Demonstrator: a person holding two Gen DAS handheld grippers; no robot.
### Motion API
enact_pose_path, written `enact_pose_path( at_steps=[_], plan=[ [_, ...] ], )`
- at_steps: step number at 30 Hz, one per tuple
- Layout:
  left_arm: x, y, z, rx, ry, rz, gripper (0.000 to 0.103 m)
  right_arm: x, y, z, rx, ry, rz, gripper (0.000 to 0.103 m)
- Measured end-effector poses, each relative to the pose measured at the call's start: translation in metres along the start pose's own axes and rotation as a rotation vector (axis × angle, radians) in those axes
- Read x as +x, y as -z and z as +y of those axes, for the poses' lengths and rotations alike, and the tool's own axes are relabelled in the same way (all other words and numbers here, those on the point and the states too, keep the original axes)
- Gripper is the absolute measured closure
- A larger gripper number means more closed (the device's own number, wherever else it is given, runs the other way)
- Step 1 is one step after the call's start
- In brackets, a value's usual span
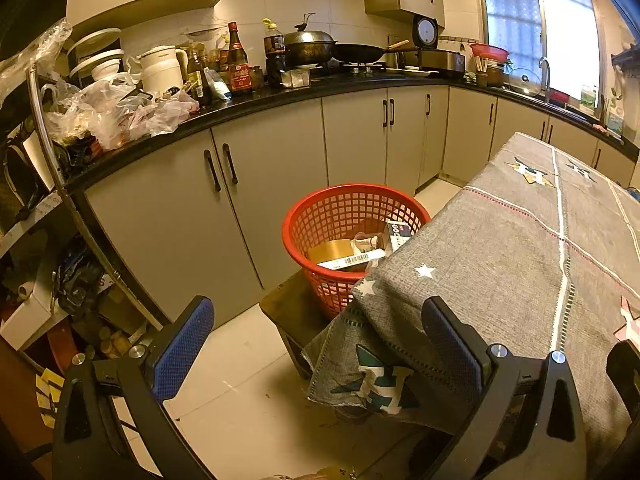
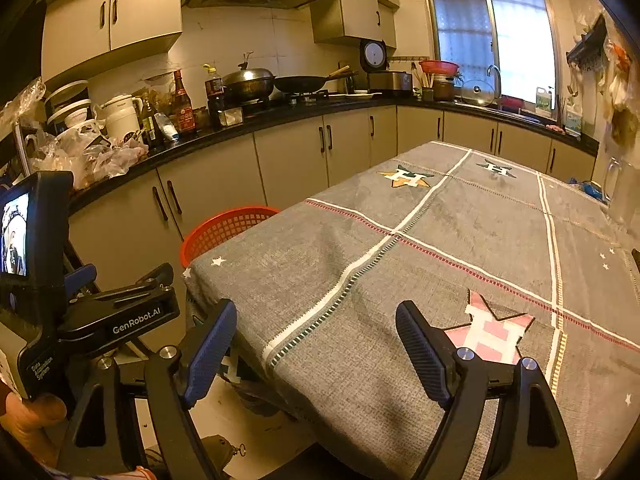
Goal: Collect trash
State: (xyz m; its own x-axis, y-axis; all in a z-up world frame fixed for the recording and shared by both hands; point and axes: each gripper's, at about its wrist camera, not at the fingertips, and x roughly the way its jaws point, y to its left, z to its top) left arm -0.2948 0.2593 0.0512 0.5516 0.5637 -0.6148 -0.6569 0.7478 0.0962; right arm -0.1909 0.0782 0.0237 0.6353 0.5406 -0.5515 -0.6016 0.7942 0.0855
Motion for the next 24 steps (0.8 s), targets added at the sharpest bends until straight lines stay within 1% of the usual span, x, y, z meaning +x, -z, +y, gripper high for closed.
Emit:
enact_pose_path(
  at_steps=[24],
  plan=[
    [-0.0005,0.0021,0.0014,-0.002,0.006,-0.003,0.000,-0.0017,0.0015,0.0029,-0.009,0.000,-0.005,0.017]
  ],
)
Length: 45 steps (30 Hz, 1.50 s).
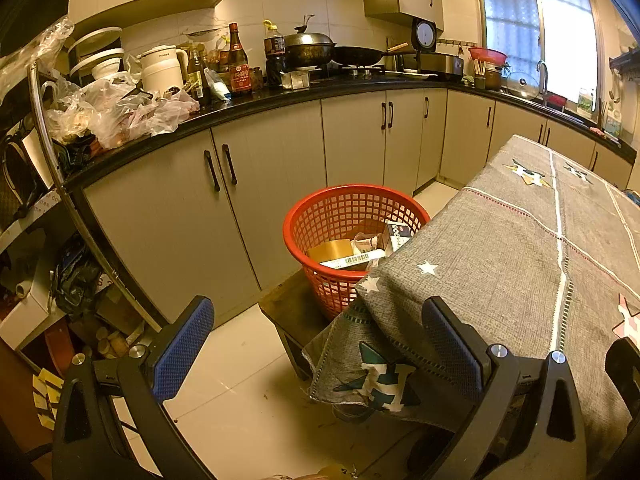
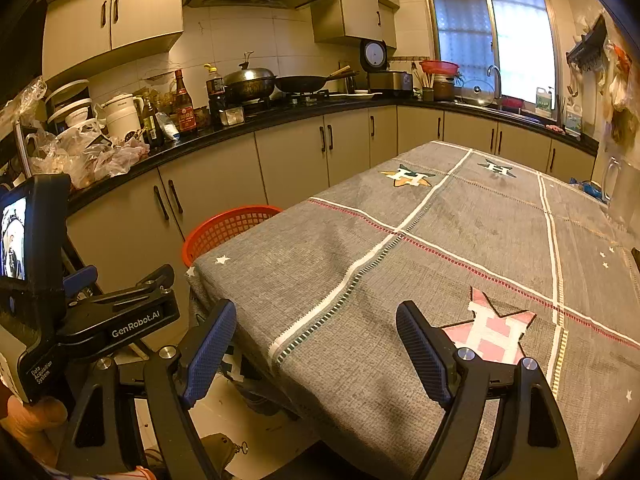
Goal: Collect trash
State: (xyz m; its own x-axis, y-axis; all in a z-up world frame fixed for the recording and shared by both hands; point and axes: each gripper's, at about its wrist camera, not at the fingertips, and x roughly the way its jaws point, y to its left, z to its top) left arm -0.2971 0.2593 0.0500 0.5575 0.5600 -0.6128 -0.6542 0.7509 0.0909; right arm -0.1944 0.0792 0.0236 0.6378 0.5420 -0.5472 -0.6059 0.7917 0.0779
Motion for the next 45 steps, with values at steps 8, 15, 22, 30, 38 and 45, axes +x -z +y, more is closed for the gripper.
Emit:
enact_pose_path(
  at_steps=[8,15,22,30,38,45],
  plan=[
    [-0.002,0.000,0.001,0.000,0.000,-0.006,0.000,-0.003,0.001,0.006,-0.008,-0.001,-0.004,0.017],
    [-0.005,-0.002,0.002,0.000,0.004,-0.011,0.000,-0.003,0.001,0.007,-0.008,-0.001,-0.006,0.017],
    [-0.009,-0.004,0.000,0.008,0.021,-0.027,0.000,-0.004,0.001,0.009,-0.017,0.008,-0.007,0.016],
    [-0.018,0.002,-0.005,0.055,0.038,-0.071,0.000,0.008,0.001,0.004,-0.008,0.116,0.050,0.015],
    [-0.023,0.014,-0.005,0.081,0.055,-0.081,0.000,0.008,0.003,0.005,0.005,0.114,0.067,0.015],
    [-0.023,0.020,0.006,0.055,0.064,-0.068,0.000,0.006,0.003,0.013,-0.012,0.120,0.059,0.015]
  ],
)
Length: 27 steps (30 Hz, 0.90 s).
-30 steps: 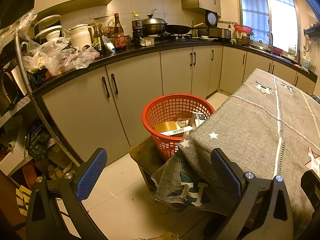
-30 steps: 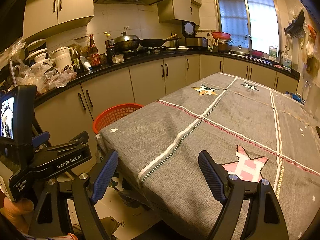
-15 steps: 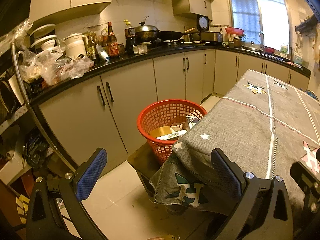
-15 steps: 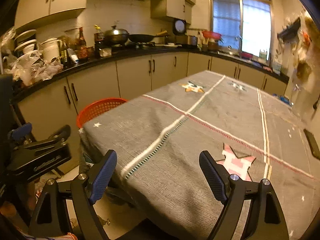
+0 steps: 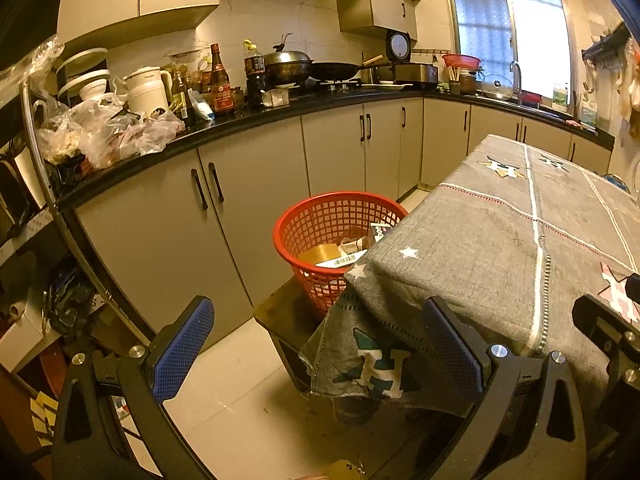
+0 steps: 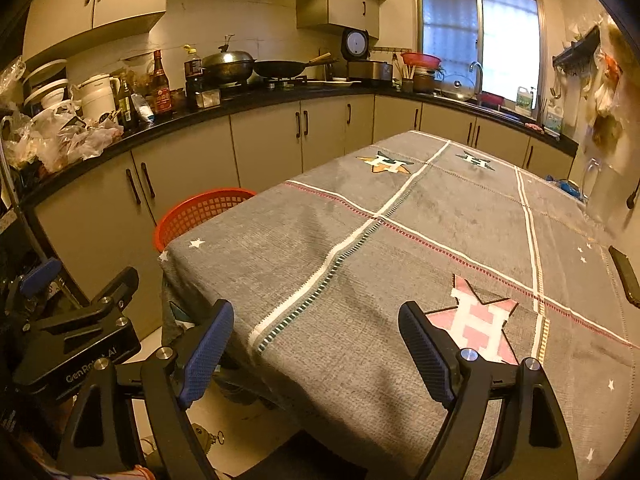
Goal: Collect trash
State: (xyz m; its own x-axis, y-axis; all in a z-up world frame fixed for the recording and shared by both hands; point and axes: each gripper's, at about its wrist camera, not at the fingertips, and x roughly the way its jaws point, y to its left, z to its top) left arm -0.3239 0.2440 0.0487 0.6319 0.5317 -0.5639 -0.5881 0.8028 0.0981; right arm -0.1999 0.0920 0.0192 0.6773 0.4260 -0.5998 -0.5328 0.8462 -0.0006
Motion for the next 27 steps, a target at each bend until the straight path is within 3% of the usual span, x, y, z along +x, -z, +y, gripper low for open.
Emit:
enact_pose_path(
  at_steps=[27],
  plan=[
    [0.003,0.005,0.014,-0.042,0.004,0.028,0.000,-0.008,0.001,0.015,-0.037,-0.034,-0.018,0.014]
  ],
)
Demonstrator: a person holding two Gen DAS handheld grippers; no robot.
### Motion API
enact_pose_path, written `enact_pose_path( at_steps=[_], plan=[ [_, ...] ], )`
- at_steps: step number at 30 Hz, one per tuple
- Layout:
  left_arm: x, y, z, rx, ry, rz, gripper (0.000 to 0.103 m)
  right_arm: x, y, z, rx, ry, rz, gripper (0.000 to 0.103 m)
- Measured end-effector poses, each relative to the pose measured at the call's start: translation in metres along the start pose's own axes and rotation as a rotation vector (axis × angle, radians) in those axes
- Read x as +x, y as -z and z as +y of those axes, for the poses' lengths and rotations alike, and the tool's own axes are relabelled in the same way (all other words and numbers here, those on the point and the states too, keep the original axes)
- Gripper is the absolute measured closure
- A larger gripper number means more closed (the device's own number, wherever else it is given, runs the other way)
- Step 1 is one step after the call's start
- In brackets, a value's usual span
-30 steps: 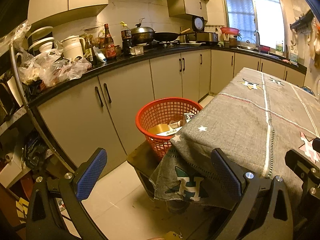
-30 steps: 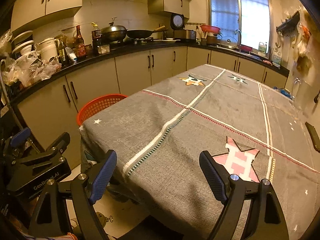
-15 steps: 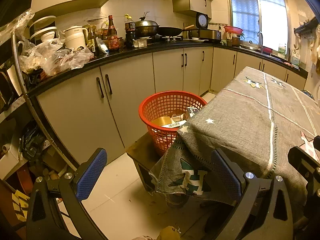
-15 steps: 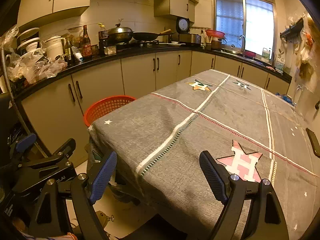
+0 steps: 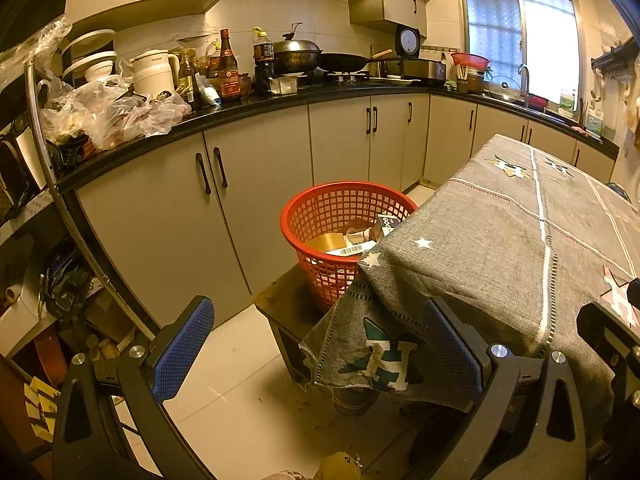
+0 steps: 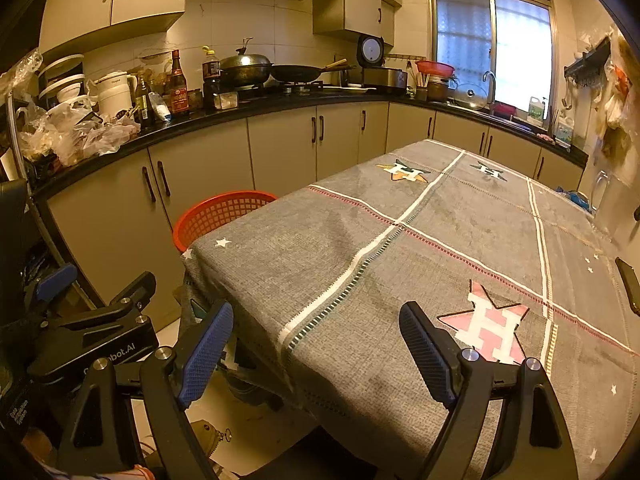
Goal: Collect trash
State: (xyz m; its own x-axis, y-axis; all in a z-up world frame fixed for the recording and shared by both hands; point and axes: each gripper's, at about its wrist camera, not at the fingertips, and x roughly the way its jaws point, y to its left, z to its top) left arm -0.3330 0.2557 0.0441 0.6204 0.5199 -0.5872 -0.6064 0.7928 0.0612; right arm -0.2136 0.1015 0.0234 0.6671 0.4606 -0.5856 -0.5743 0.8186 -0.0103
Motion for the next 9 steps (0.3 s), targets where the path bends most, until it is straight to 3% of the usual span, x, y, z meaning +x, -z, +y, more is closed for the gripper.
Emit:
enact_pose_path(
  at_steps=[9],
  plan=[
    [0.0002,-0.0080,-0.0093,0.017,-0.001,-0.002,0.000,0.0025,0.0021,-0.0064,0.020,-0.014,0.010,0.014]
  ],
)
